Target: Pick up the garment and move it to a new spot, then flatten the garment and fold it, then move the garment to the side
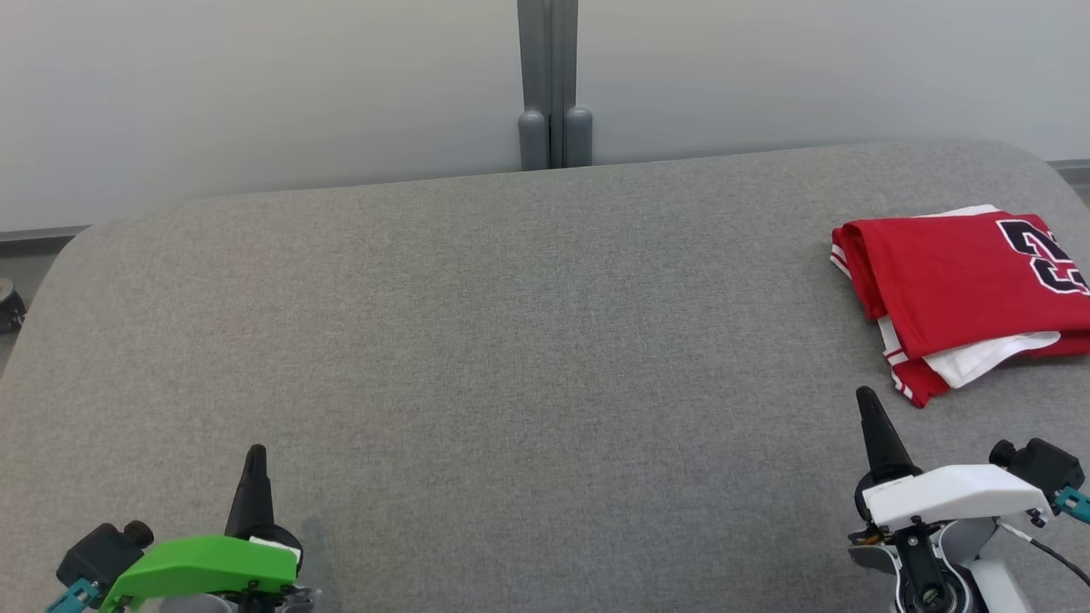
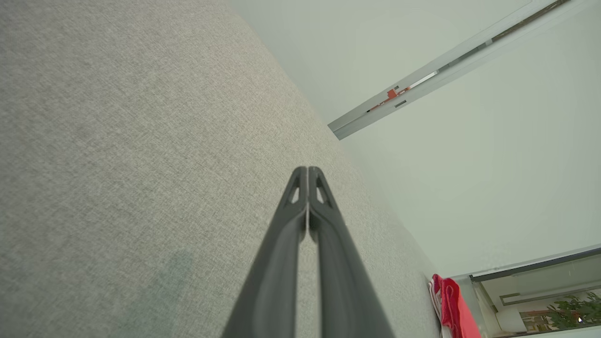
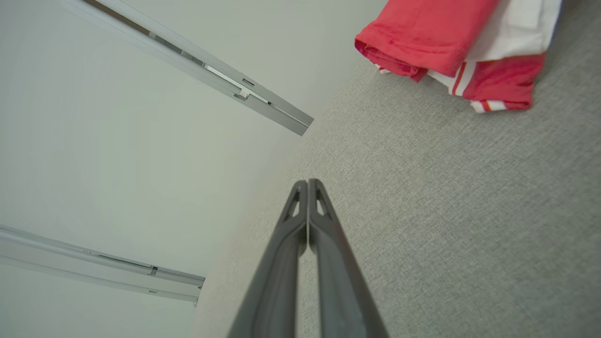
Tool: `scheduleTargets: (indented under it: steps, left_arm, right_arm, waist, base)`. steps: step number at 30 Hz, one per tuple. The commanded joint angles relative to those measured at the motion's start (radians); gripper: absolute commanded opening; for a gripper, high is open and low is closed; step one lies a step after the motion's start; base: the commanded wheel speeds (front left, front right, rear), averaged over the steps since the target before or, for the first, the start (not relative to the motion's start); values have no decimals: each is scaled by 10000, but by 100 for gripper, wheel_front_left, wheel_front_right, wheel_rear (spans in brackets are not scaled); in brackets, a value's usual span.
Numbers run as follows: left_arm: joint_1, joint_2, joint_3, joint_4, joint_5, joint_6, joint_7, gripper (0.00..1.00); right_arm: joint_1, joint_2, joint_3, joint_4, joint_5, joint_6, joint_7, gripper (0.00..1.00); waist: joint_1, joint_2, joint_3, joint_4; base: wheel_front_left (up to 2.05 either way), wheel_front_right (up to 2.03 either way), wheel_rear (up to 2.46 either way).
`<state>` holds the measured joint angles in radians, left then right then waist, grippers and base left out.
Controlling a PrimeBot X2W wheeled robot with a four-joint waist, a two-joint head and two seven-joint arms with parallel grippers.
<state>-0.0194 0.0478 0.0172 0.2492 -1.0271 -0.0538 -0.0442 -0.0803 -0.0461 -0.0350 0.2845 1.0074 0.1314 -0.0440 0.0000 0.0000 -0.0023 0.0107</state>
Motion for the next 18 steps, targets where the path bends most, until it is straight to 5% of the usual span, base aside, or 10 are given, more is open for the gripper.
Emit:
scheduleTargets:
  steps: [1, 18]
  left_arm:
    - [-285, 30, 88, -108, -319, -103, 61, 0]
    - [-489, 33, 362, -95, -1962, -303, 525, 0]
  right_arm:
    - [-224, -42, -61, -160, 324, -5, 81, 0]
    - [-261, -47, -287, -241, 2028, -6, 536, 0]
  waist:
    - [0, 0, 1, -2]
    - [0, 0, 14, -27]
  base:
    - [0, 0, 0]
    - [0, 0, 0]
